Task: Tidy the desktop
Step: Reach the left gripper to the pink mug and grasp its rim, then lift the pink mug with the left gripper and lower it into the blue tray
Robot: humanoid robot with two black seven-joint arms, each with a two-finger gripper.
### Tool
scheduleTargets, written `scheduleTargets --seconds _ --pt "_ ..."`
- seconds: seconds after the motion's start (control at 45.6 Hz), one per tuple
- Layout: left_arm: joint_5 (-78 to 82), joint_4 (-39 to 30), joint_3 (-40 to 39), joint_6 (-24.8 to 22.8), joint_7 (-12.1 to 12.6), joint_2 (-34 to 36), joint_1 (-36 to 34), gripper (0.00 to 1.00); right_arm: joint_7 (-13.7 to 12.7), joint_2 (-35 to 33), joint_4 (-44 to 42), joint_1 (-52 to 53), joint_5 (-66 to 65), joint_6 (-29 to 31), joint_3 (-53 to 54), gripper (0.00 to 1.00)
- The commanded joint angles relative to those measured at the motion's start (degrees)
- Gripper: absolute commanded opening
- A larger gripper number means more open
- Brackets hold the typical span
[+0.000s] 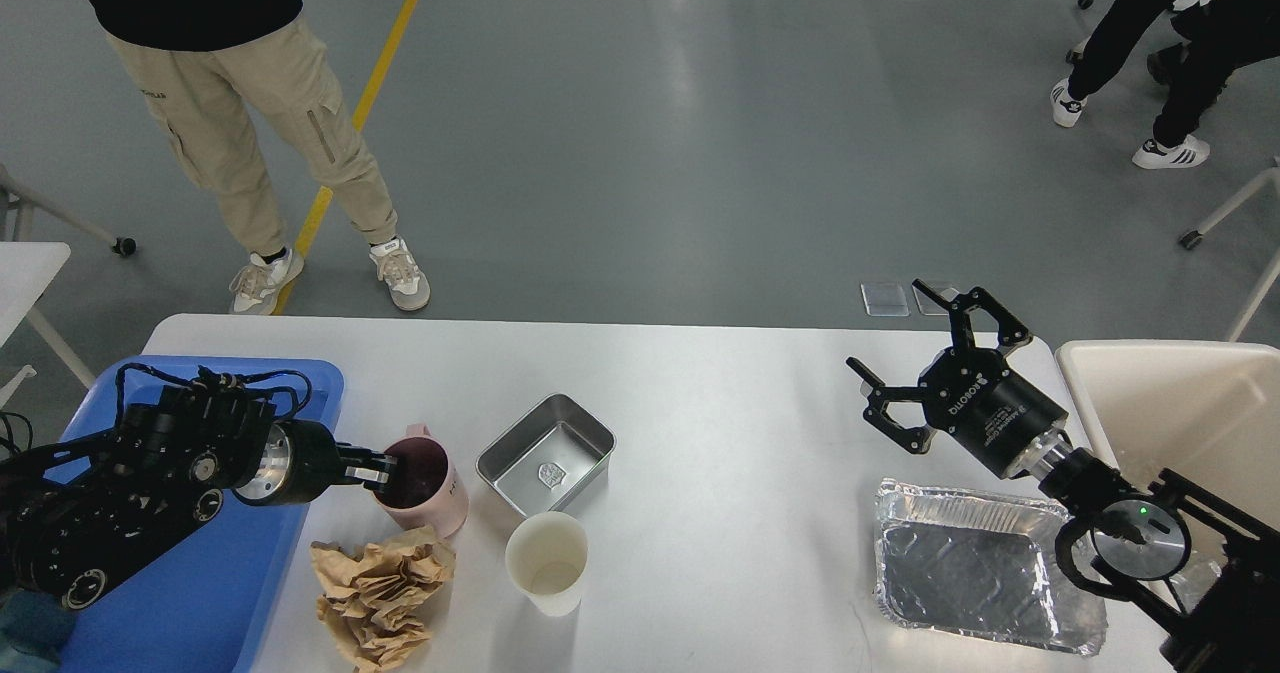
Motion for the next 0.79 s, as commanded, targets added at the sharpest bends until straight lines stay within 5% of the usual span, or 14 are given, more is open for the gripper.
scheduleTargets --seconds 0.0,0.241,0.767 --pt "0.04 -0.09 -0.01 0.0 -1.7 0.93 0.0 0.08 0.0 0.05 -0.11 0.0 0.0 -0.04 0.0 1.0" --pt "0.13 -0.09 -0.01 0.09 -4.25 3.04 0.01 0.0 0.0 0.05 -0.11 0.0 -0.08 -0.04 0.0 1.0" --pt "-0.22 -2.63 -0.89 -0.52 -7.76 8.13 -0.35 0.0 0.0 0.76 -0.72 -0.08 -1.32 -0.04 0.0 1.0"
